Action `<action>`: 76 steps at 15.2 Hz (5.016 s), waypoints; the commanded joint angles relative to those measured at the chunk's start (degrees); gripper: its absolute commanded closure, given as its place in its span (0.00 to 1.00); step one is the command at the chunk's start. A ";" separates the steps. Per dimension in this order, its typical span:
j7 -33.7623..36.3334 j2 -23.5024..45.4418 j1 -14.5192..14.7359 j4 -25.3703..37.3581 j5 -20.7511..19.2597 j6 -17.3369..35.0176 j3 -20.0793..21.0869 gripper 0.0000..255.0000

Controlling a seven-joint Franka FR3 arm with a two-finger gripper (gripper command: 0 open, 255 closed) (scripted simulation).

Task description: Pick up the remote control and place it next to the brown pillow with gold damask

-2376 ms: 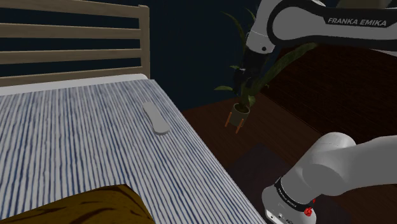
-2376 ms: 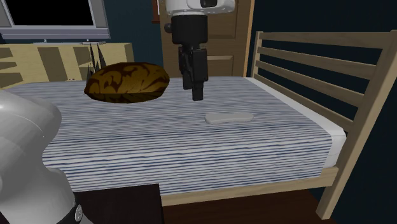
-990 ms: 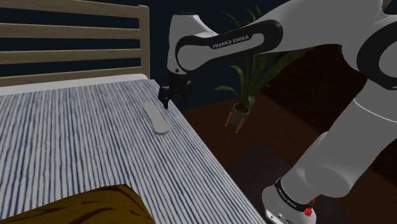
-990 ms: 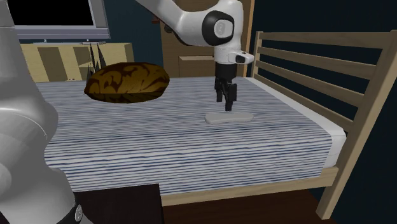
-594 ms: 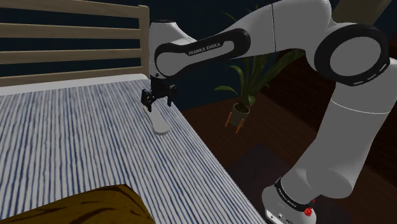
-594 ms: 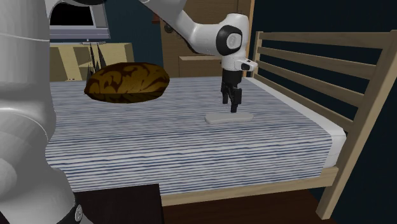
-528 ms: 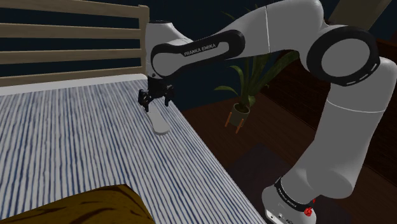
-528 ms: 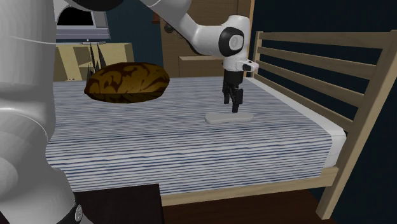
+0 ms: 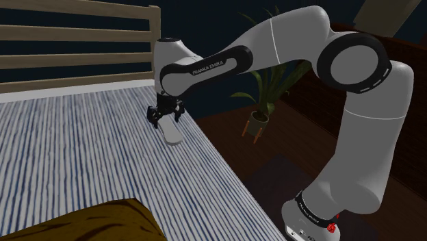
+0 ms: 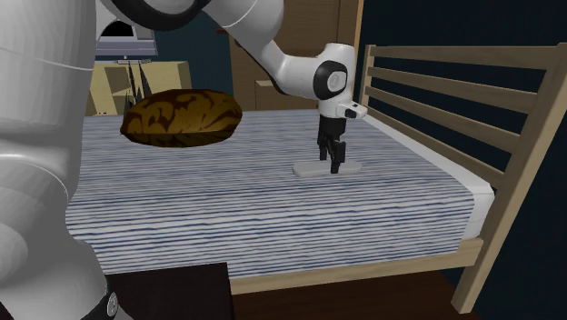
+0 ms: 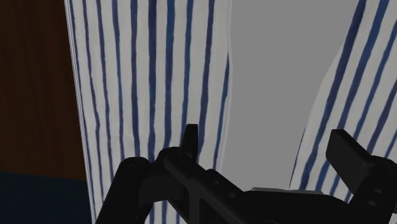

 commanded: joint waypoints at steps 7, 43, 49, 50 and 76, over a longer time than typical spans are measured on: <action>0.07 0.23 0.05 -0.05 -0.09 0.31 -0.03 0.00; -1.26 -6.13 -0.37 11.44 2.30 -17.27 1.01 1.00; -1.34 -6.46 -0.23 15.63 2.45 -21.76 1.12 1.00; -1.34 -6.46 -0.20 16.39 2.46 -22.52 1.14 1.00; 6.44 -17.95 4.05 13.83 5.60 -30.88 4.82 1.00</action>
